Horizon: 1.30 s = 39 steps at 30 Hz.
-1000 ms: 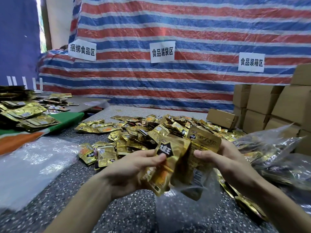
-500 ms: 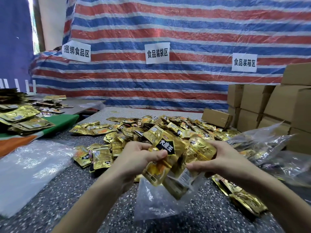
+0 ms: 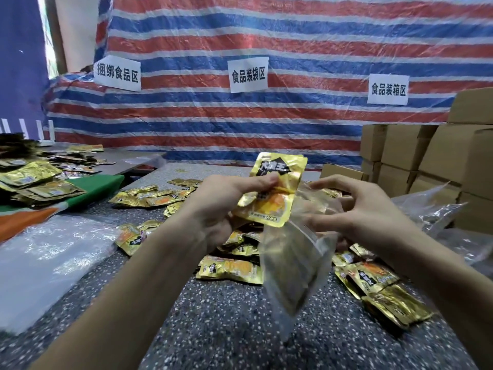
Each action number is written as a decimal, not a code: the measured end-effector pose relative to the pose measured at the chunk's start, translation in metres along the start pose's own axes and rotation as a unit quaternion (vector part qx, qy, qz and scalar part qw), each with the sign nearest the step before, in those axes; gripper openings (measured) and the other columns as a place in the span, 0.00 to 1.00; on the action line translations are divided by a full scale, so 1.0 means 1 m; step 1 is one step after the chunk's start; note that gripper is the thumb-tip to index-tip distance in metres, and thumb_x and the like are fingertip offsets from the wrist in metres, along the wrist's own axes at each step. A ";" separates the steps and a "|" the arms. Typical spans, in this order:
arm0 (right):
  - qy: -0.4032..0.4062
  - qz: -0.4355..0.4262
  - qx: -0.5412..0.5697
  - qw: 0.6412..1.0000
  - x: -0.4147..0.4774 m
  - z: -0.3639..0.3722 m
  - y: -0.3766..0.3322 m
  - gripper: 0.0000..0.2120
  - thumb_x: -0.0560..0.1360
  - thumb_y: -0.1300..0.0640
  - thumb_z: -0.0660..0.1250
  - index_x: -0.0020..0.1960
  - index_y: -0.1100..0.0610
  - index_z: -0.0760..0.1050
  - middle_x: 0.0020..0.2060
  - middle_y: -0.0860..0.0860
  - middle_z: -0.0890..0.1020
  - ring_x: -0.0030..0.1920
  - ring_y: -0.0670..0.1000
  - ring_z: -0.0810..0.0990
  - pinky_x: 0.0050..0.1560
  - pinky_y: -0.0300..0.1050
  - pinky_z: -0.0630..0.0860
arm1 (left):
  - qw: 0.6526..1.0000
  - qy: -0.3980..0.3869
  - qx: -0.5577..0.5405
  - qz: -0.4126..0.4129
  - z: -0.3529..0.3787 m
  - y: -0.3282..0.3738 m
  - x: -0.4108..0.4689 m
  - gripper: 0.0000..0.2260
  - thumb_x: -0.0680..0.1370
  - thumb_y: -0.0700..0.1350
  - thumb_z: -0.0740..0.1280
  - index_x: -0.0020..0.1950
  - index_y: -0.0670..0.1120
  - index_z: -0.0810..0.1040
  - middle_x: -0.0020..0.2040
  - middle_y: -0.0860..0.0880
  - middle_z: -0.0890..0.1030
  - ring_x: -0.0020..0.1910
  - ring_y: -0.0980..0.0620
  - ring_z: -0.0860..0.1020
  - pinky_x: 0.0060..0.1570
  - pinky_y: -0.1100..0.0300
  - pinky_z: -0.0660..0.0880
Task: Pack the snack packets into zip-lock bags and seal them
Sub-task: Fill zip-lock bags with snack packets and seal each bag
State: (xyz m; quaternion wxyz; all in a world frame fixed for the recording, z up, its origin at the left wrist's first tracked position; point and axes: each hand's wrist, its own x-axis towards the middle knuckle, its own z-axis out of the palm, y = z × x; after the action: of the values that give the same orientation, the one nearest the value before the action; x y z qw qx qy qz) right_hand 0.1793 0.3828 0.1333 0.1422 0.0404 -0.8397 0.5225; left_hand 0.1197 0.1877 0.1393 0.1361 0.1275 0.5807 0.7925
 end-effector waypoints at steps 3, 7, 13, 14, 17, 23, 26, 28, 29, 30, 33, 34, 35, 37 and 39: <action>-0.024 0.013 0.023 0.999 -0.001 -0.003 -0.004 0.28 0.61 0.65 0.81 0.57 0.47 0.81 0.42 0.60 0.86 0.32 0.52 0.82 0.25 0.40 0.75 | 1.000 0.010 0.017 0.001 0.002 0.000 0.000 0.15 0.61 0.44 0.77 0.44 0.37 0.86 0.43 0.44 0.86 0.34 0.51 0.83 0.37 0.61 0.80; 0.021 0.016 0.072 0.997 0.001 -0.007 0.001 0.22 0.69 0.68 0.76 0.59 0.51 0.80 0.45 0.65 0.85 0.30 0.52 0.80 0.26 0.40 0.76 | 0.998 0.028 0.056 -0.002 -0.008 -0.002 0.000 0.12 0.63 0.47 0.77 0.42 0.42 0.87 0.42 0.45 0.86 0.35 0.52 0.82 0.38 0.60 0.78; 0.033 0.018 0.104 0.994 0.002 -0.002 0.006 0.12 0.74 0.68 0.72 0.54 0.55 0.81 0.41 0.59 0.86 0.37 0.57 0.84 0.33 0.48 0.82 | 0.986 -0.002 0.144 0.087 -0.016 0.000 -0.009 0.15 0.68 0.48 0.73 0.52 0.45 0.85 0.47 0.46 0.87 0.42 0.49 0.85 0.38 0.57 0.81; 0.040 0.016 0.113 0.993 0.003 0.000 0.006 0.11 0.75 0.67 0.71 0.53 0.56 0.80 0.40 0.59 0.86 0.36 0.55 0.83 0.32 0.47 0.81 | 0.982 -0.007 0.158 0.100 -0.017 0.004 -0.012 0.15 0.68 0.48 0.73 0.53 0.45 0.84 0.47 0.46 0.87 0.42 0.49 0.86 0.35 0.59 0.80; 0.057 0.013 0.144 0.988 0.003 0.008 0.006 0.08 0.76 0.66 0.69 0.55 0.58 0.79 0.39 0.59 0.85 0.32 0.52 0.82 0.29 0.43 0.79 | 0.974 -0.030 0.203 0.093 -0.019 0.017 -0.021 0.12 0.69 0.45 0.74 0.50 0.42 0.86 0.46 0.45 0.87 0.42 0.49 0.85 0.35 0.61 0.81; 0.060 0.000 0.179 0.982 0.002 0.025 0.001 0.08 0.77 0.61 0.70 0.56 0.56 0.77 0.33 0.53 0.85 0.30 0.50 0.82 0.28 0.43 0.78 | 0.933 0.038 0.339 0.115 -0.016 0.035 -0.023 0.19 0.62 0.43 0.81 0.51 0.45 0.84 0.47 0.45 0.85 0.48 0.48 0.83 0.38 0.60 0.72; 0.069 -0.016 0.148 0.986 0.002 0.030 -0.001 0.06 0.78 0.61 0.69 0.54 0.56 0.77 0.35 0.55 0.83 0.29 0.48 0.81 0.28 0.44 0.79 | 0.903 0.030 0.411 0.120 -0.012 0.046 -0.024 0.10 0.64 0.42 0.81 0.43 0.46 0.86 0.39 0.49 0.86 0.40 0.51 0.84 0.33 0.61 0.77; 0.074 -0.044 0.095 0.992 0.003 0.031 -0.002 0.03 0.78 0.63 0.69 0.51 0.57 0.77 0.33 0.54 0.83 0.28 0.48 0.81 0.27 0.43 0.78 | 0.873 0.028 0.474 0.112 -0.007 0.053 -0.022 0.06 0.67 0.40 0.80 0.41 0.45 0.87 0.36 0.50 0.86 0.37 0.53 0.84 0.32 0.64 0.78; 0.076 -0.055 0.074 0.993 0.003 0.032 -0.003 0.03 0.78 0.64 0.69 0.49 0.58 0.77 0.31 0.54 0.83 0.28 0.47 0.81 0.26 0.42 0.78 | 0.862 0.031 0.495 0.107 -0.004 0.055 -0.020 0.05 0.69 0.38 0.78 0.42 0.45 0.87 0.36 0.49 0.86 0.34 0.54 0.84 0.29 0.65 0.78; 0.074 -0.062 0.066 0.993 0.004 0.033 -0.004 0.02 0.77 0.64 0.69 0.48 0.58 0.78 0.31 0.54 0.83 0.28 0.48 0.80 0.26 0.43 0.77 | 0.858 0.033 0.503 0.099 0.000 0.056 -0.017 0.04 0.71 0.36 0.76 0.44 0.42 0.86 0.38 0.46 0.86 0.31 0.54 0.84 0.26 0.65 0.76; 0.059 -0.063 0.082 0.993 0.005 0.038 -0.008 0.02 0.77 0.65 0.70 0.48 0.60 0.78 0.38 0.62 0.84 0.31 0.52 0.81 0.27 0.44 0.79 | 0.866 0.027 0.493 0.085 0.009 0.048 -0.009 0.06 0.76 0.30 0.65 0.48 0.34 0.82 0.39 0.39 0.83 0.25 0.52 0.82 0.25 0.62 0.78; 0.052 -0.061 0.090 0.993 0.005 0.039 -0.009 0.02 0.77 0.65 0.70 0.48 0.60 0.78 0.40 0.63 0.84 0.31 0.51 0.81 0.28 0.44 0.79 | 0.873 0.032 0.478 0.088 0.011 0.045 -0.006 0.07 0.77 0.31 0.63 0.49 0.33 0.81 0.39 0.39 0.83 0.24 0.51 0.82 0.27 0.59 0.80; 0.044 -0.059 0.099 0.992 0.005 0.040 -0.010 0.02 0.77 0.64 0.70 0.48 0.60 0.78 0.40 0.64 0.84 0.31 0.51 0.81 0.28 0.43 0.79 | 0.884 0.039 0.455 0.096 0.012 0.041 -0.002 0.06 0.78 0.33 0.63 0.49 0.33 0.80 0.39 0.40 0.82 0.25 0.49 0.82 0.29 0.56 0.81; 0.027 -0.052 0.116 0.992 0.004 0.040 -0.009 0.01 0.78 0.64 0.69 0.49 0.61 0.79 0.41 0.65 0.84 0.32 0.50 0.82 0.30 0.43 0.80 | 0.900 0.051 0.415 0.125 0.010 0.035 0.003 0.05 0.80 0.39 0.64 0.48 0.39 0.78 0.43 0.43 0.81 0.28 0.50 0.82 0.31 0.55 0.81; 0.007 -0.043 0.129 0.991 0.004 0.038 -0.007 0.02 0.78 0.64 0.68 0.49 0.61 0.80 0.43 0.64 0.84 0.34 0.50 0.83 0.31 0.43 0.80 | 0.869 0.075 0.450 0.191 -0.001 0.029 0.010 0.05 0.80 0.43 0.66 0.50 0.46 0.81 0.44 0.51 0.82 0.34 0.59 0.80 0.32 0.64 0.74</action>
State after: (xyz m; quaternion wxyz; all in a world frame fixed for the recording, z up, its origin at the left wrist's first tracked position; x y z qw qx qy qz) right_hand 0.1694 0.3466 0.1251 0.1640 0.0911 -0.7616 0.6203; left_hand 0.1083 0.1818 0.1673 -0.1338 0.2240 0.8470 0.4633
